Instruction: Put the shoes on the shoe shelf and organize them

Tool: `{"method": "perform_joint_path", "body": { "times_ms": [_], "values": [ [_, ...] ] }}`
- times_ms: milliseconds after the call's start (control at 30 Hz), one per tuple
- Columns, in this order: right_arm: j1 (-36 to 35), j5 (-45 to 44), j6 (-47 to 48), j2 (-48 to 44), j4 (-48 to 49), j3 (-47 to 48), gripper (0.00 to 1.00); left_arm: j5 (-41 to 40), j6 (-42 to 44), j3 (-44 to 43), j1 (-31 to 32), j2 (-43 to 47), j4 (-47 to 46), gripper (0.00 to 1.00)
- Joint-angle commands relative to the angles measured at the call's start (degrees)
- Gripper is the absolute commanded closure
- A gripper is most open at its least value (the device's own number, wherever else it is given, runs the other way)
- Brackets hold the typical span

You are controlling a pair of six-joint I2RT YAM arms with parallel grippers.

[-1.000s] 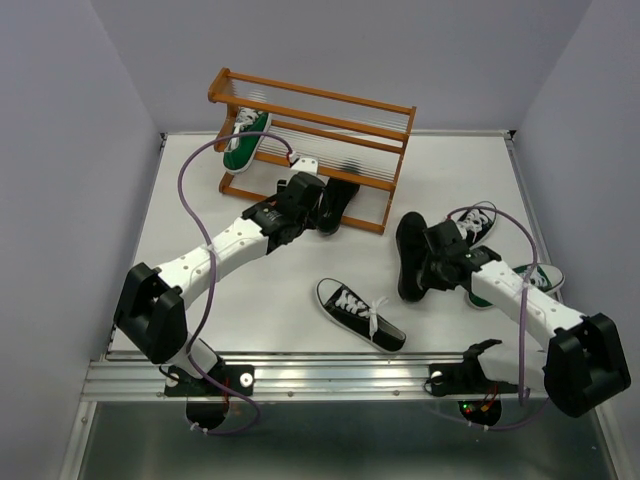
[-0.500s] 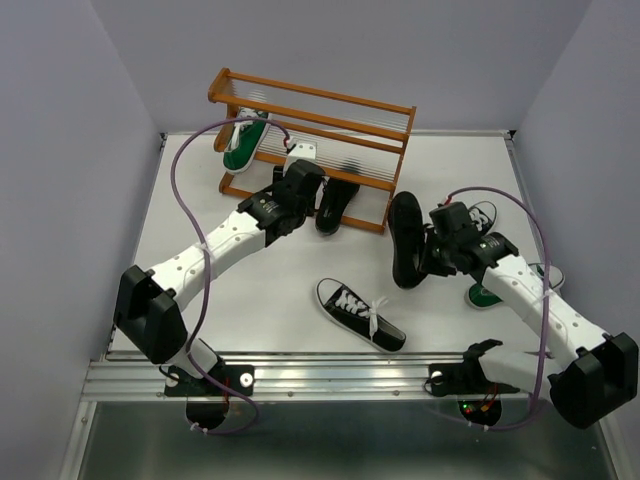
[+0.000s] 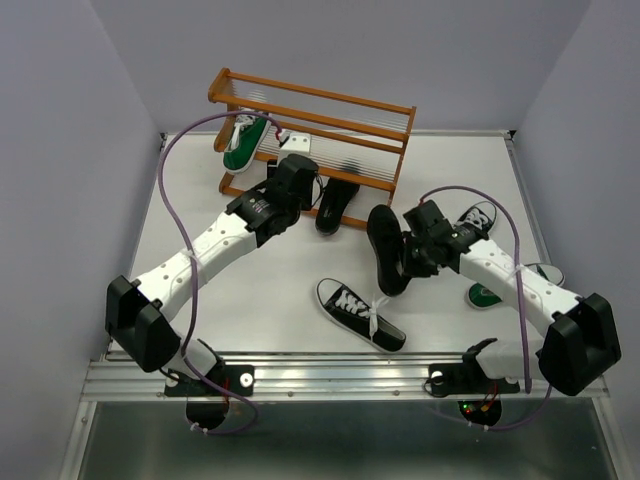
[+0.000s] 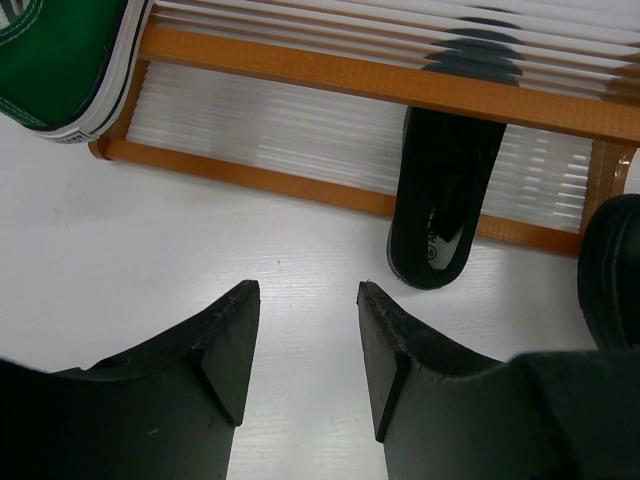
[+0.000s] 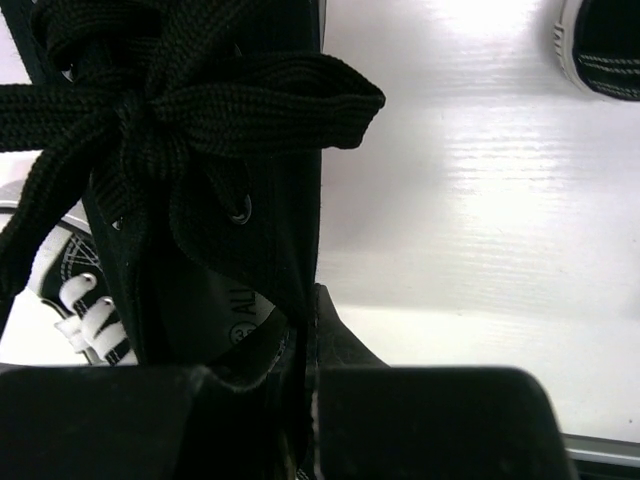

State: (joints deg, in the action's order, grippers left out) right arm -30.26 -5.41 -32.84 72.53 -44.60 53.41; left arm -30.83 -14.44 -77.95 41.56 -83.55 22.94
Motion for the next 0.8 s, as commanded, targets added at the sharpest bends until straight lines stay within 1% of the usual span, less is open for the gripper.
{"method": "perform_joint_path", "body": {
  "times_ms": [0, 133, 233, 467, 700, 767],
  "values": [
    [-0.94, -0.57, -1.26, 1.11, 7.51, 5.48, 0.99, -0.64, 0.02, -2.47, 0.01, 3.13, -0.44, 0.45],
    [-1.47, -3.02, -3.45, 3.84, 8.91, 7.58, 0.99, -0.9, 0.11, -2.2, -0.08, 3.3, -0.26, 0.45],
    [-1.47, -6.79, -6.35, 6.12, 9.53, 9.6, 0.99, -1.08, 0.29, -2.03, -0.16, 3.57, -0.44, 0.45],
    [-1.99, -10.49, -12.15, 11.22, 11.64, 13.65, 0.99, -1.51, 1.51, -1.94, -0.43, 4.27, -0.18, 0.45],
    [-3.57, -12.17, -14.71, 17.1, 14.54, 17.69, 0.99, -1.43, 2.39, -1.41, -0.6, 5.15, -0.26, 0.45],
    [-3.58, -13.83, -15.58, 18.52, 14.63, 18.92, 0.99, -1.6, 2.48, -1.06, -0.6, 5.76, -0.26, 0.45]
  ]
}}
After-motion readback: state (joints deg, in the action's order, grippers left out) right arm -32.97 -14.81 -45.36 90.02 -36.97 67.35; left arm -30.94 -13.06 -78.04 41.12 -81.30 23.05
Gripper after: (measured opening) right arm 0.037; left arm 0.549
